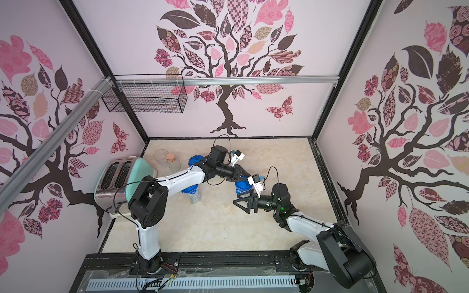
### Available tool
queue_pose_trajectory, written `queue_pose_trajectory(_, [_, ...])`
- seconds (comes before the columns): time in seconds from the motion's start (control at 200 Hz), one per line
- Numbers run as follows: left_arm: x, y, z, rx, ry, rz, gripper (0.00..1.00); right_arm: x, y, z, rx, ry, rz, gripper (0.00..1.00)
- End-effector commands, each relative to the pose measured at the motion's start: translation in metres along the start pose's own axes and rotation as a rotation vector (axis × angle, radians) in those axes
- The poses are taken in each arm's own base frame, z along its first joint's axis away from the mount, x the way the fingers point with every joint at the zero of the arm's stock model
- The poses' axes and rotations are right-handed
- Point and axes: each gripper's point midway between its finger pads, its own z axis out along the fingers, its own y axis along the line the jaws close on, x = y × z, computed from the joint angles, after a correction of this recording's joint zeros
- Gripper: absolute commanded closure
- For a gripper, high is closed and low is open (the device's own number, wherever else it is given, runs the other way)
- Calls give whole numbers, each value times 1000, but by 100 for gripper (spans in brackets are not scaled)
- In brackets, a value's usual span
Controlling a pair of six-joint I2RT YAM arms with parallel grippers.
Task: Take out toiletry kits
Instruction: Unfasten the latch on the container, then adjust the container at the center of the board.
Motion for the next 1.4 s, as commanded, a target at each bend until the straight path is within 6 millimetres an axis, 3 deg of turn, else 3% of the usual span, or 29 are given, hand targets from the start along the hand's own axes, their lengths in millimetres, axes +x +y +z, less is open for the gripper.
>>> queue_pose_trajectory(0.0, [-8, -9, -22, -95, -50, 27, 70, -3, -1, -4, 56, -8, -25, 20])
queue_pose_trajectory(0.095, [-14, -21, -41, -124, -105, 45, 66, -6, 3, -9, 81, -25, -39, 21])
queue_pose_trajectory(0.18, [-13, -24, -60, -165, -159, 50, 63, -10, -8, -16, 183, -50, -35, 20])
queue_pose_trajectory(0.34, [1, -6, -85, -276, -220, 14, 60, -30, -37, -34, 383, -103, -2, 19])
queue_pose_trajectory(0.53, [29, 16, -77, -296, -150, -36, 58, -60, -69, -66, 487, -230, 95, 17])
queue_pose_trajectory(0.725, [39, 22, -66, -295, -101, -44, 57, -62, -84, -54, 458, -181, 146, 18])
queue_pose_trajectory(0.865, [43, 24, -59, -284, -77, -53, 57, -53, -79, -46, 381, -150, 165, 20])
queue_pose_trajectory(1.04, [44, 15, -46, -256, -41, -23, 57, -45, -57, -44, 270, -159, 149, 20])
queue_pose_trajectory(1.396, [42, 32, -28, -270, -3, -22, 61, -14, -25, -22, 159, -61, 104, 20])
